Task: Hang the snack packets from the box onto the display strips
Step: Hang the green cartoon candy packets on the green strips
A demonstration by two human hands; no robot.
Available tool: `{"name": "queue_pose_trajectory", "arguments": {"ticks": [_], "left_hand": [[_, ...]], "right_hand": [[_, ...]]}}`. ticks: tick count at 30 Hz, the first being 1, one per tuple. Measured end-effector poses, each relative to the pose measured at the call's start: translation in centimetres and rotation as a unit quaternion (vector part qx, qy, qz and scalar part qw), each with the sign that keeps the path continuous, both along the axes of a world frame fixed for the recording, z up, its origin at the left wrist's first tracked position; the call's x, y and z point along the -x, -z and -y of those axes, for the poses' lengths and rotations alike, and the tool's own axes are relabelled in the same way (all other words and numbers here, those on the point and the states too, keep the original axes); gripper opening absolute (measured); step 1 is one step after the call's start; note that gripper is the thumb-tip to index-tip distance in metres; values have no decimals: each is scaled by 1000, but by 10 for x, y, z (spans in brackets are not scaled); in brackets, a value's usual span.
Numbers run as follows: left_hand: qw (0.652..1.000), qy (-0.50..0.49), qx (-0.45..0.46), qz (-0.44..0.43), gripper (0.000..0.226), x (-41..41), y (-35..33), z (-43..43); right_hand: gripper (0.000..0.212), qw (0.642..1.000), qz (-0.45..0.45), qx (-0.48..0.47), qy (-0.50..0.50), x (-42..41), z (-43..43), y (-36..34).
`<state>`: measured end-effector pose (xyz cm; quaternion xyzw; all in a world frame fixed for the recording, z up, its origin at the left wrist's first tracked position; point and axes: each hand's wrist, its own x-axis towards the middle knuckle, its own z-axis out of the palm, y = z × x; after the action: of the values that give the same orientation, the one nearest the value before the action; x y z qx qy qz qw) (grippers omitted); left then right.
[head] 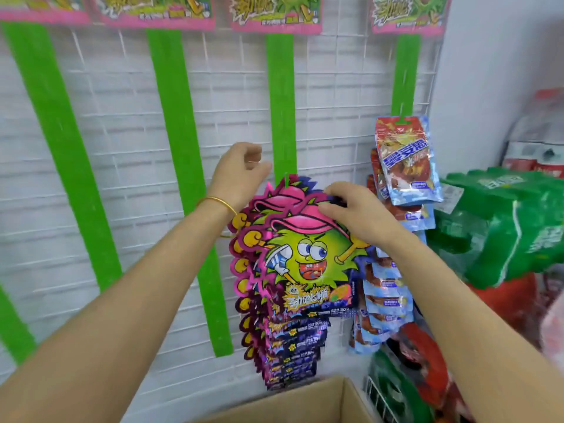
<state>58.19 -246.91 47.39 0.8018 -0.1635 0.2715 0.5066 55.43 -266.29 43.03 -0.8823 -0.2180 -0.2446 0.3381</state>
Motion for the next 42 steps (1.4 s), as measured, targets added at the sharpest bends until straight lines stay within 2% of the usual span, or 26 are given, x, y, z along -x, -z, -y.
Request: {"name": "queue_pose_trajectory", "arguments": {"ticks": [6, 9, 11, 16, 22, 29, 35, 38, 39, 42], "left_hand": [[1000, -5, 17, -14, 22, -32, -30, 13], [998, -37, -55, -6, 18, -32, -40, 15], [994, -47, -98, 0, 27, -29, -47, 18], [990, -46, -125, -42, 26, -32, -56, 21], [990, -37, -115, -71, 37, -35, -55, 23], [992, -32, -105, -58, 38, -33, -52, 22], [996, -19, -82, -39, 23, -29, -48, 22], [998, -3, -38, -48, 12, -36, -38, 20], [998, 1, -22, -52, 13, -37, -33, 20], [999, 17, -13, -35, 35, -29, -15, 17]], "right_hand": [[16, 995, 91, -16, 45, -40, -15, -48], [18, 990, 120, -14, 69, -53, -20, -64], [21, 987, 130, 3, 94, -58, -23, -70], [22, 981, 149, 30, 124, -65, -31, -74], [21, 982, 149, 51, 104, -65, -35, -69], [21, 986, 136, 52, 86, -62, -35, -67], [22, 992, 99, 51, 62, -60, -35, -61], [27, 995, 64, 58, 58, -61, -34, -53], [29, 995, 58, 54, 60, -62, -34, -51], [32, 996, 56, 30, 65, -64, -33, -44]]}}
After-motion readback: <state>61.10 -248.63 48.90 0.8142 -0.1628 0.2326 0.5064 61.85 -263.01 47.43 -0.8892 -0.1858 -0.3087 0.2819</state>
